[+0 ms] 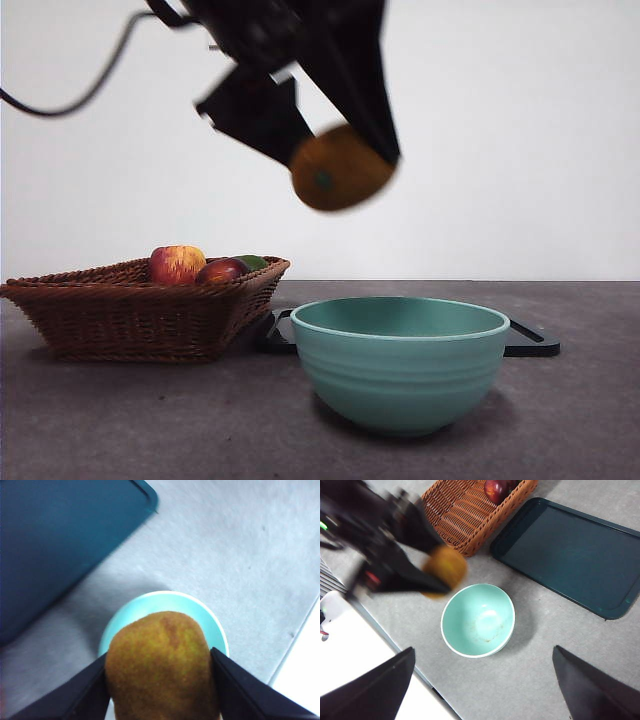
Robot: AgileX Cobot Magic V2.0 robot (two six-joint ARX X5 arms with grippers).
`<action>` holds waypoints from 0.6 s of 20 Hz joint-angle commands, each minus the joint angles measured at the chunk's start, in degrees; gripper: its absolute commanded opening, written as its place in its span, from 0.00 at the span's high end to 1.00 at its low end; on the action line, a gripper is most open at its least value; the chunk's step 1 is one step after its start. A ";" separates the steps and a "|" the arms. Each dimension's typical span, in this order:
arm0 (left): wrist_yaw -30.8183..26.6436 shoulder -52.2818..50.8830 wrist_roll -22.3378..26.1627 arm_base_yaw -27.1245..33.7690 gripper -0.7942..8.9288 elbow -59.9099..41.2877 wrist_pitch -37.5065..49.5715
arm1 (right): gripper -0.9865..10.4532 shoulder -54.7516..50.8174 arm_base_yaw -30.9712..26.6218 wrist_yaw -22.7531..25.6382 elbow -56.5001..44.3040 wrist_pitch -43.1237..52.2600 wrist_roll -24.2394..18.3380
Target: Pick up the wifruite, put it on the bowl, pick up the plate, put it on desk
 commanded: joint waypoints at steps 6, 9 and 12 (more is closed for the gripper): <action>-3.63 12.59 0.24 -4.28 0.70 1.18 4.37 | 0.53 0.24 0.28 -0.13 1.09 0.46 0.81; -5.07 15.91 0.28 -4.90 0.69 1.18 5.62 | 0.53 0.24 0.31 -0.13 1.09 0.46 0.81; -5.51 18.10 0.28 -5.18 0.69 1.18 6.25 | 0.53 0.24 0.31 -0.13 1.09 0.46 0.81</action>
